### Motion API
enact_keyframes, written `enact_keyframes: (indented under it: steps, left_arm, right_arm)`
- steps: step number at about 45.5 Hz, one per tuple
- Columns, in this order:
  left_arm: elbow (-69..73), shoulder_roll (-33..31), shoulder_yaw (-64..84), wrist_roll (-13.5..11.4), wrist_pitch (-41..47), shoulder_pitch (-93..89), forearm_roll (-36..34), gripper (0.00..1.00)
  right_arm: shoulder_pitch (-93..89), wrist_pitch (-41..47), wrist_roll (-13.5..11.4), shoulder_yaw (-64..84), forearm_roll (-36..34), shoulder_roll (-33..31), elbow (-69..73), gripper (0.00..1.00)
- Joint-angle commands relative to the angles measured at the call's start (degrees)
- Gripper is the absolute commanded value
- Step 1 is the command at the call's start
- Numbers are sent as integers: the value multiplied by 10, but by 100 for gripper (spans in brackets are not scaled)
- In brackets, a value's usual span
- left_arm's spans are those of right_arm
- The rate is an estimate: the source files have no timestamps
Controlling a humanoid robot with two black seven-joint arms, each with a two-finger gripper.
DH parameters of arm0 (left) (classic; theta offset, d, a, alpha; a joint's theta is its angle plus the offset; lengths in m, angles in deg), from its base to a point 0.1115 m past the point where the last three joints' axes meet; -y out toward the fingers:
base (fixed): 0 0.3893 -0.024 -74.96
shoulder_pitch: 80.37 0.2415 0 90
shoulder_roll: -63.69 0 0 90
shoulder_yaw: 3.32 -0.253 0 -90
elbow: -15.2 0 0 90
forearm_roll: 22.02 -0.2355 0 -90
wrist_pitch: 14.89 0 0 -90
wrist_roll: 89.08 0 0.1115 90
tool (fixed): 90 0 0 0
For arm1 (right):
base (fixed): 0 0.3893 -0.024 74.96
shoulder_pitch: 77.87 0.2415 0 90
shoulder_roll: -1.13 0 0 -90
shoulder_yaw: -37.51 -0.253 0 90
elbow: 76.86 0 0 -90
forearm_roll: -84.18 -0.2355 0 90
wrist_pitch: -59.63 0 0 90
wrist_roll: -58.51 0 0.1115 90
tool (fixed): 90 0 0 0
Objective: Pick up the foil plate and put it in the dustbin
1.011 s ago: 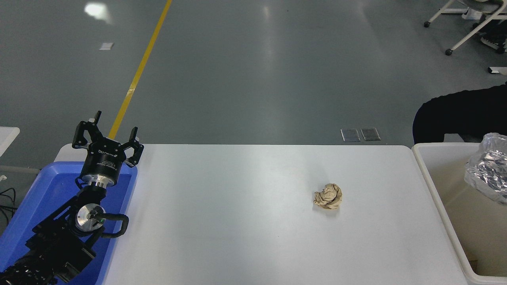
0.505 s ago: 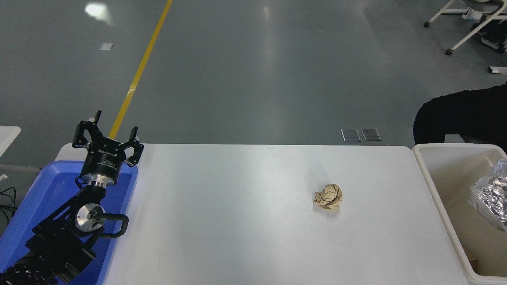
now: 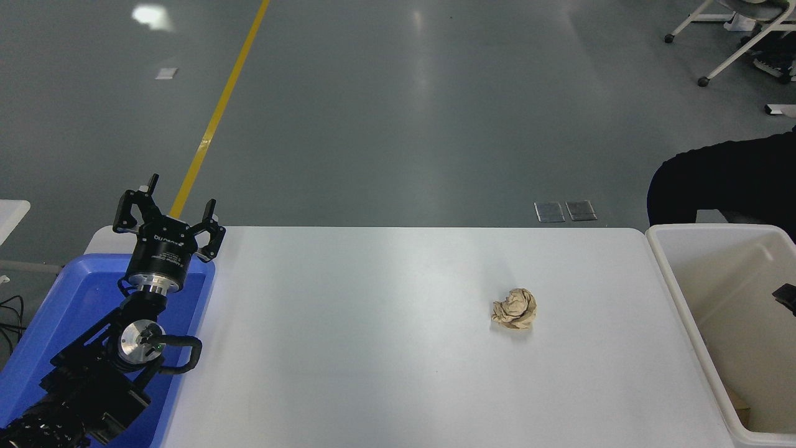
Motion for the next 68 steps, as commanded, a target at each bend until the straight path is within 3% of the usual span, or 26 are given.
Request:
enact_keyframes:
  steps: [1, 15, 38, 50, 68]
  left_arm:
    - [0, 0, 0, 0, -1, 0, 0, 98]
    - [0, 0, 0, 1, -1, 0, 0, 98]
    - [0, 0, 0, 0, 0, 1, 0, 98]
    - [0, 0, 0, 0, 0, 1, 0, 98]
    - [0, 0, 0, -1, 1, 1, 0, 98]
  right_arm:
    - [141, 25, 0, 25, 7, 18, 40, 100]
    - [289, 41, 0, 237, 7, 155, 87, 100]
    - [536, 227, -2, 269, 6, 262, 336, 100]
    - [632, 282, -3, 268, 6, 277, 459, 100]
    - [752, 289, -9, 274, 6, 255, 638, 100]
